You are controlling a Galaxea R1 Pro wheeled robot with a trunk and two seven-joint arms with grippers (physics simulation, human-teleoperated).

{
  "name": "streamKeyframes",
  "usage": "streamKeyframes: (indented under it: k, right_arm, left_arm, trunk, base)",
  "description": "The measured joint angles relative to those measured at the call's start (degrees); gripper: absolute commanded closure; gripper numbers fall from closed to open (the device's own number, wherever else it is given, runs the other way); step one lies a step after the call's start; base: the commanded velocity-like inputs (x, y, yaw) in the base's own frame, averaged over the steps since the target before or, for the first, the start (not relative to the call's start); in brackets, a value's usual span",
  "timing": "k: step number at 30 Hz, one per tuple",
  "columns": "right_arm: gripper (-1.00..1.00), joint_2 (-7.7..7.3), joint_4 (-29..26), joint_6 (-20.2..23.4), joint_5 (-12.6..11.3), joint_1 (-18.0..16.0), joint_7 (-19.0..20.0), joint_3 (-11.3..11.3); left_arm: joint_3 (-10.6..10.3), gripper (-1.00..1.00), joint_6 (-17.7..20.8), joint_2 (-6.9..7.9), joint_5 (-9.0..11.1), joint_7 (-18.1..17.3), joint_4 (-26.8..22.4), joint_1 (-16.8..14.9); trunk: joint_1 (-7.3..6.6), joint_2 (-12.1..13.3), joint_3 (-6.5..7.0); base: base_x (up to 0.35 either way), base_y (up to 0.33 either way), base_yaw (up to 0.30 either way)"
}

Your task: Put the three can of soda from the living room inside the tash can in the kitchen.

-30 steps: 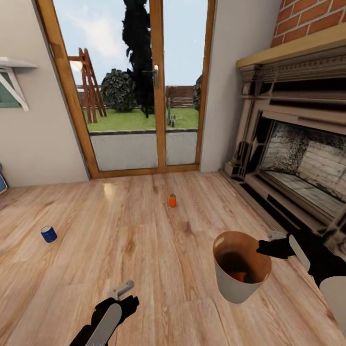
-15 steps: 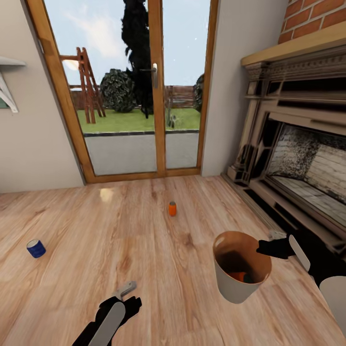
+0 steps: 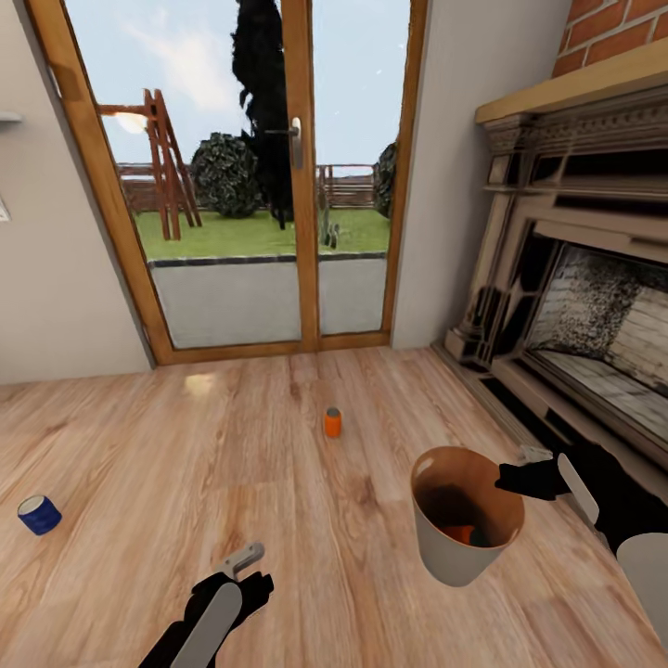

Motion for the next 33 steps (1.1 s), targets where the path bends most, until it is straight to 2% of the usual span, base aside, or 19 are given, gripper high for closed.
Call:
streamKeyframes:
  k: [5,9,14,18,30,33]
  right_arm:
    - [1.0,0.07,-0.01,0.06,-0.34,0.0,0.04,0.04]
    - [1.0,0.0,0.13,-0.44,0.96,0.0,-0.11,0.06]
    - [1.0,0.01,0.09,-0.28,-0.4,0.0,0.06,0.04]
    - [1.0,0.0,0.04,-0.35,0.49,0.0,-0.05,0.05]
    - [1.0,0.0,-1.36,-0.07,-0.04,0.05,0.01,0.04]
    - [1.0,0.0,-1.83,-0.07,0.09,0.11,-0.02,0.04]
  left_arm:
    - [0.0,-1.0,-0.01,0.0,-0.03,0.0,0.02,0.02]
    - [0.0,-1.0,0.0,0.0,-0.01,0.0,0.05,0.01]
    - [0.0,-1.0,0.0,0.0,-0.01,0.0,0.09,0.0]
    - [0.0,-1.0,-0.02,-0.01,-0.05,0.0,0.09,-0.01]
    - [0.03,-1.0,0.14,-0.02,-0.13,0.66,0.54,-0.15]
    - [0.06,-1.0,1.52,-0.16,-0.15,1.0,1.22,-1.08]
  trunk:
    - [0.0,0.0,0.0]
    - [0.0,0.0,0.0]
    - [0.0,0.0,0.0]
    - [0.0,0.0,0.0]
    - [0.0,0.0,0.0]
    - [0.0,0.0,0.0]
  base:
    - [0.345,0.0,-0.179]
    - [0.346,0.0,-0.096]
    - [0.346,0.0,-0.017]
    - [0.346,0.0,-0.002]
    - [0.346,0.0,0.0]
    - [0.346,-0.01,0.0]
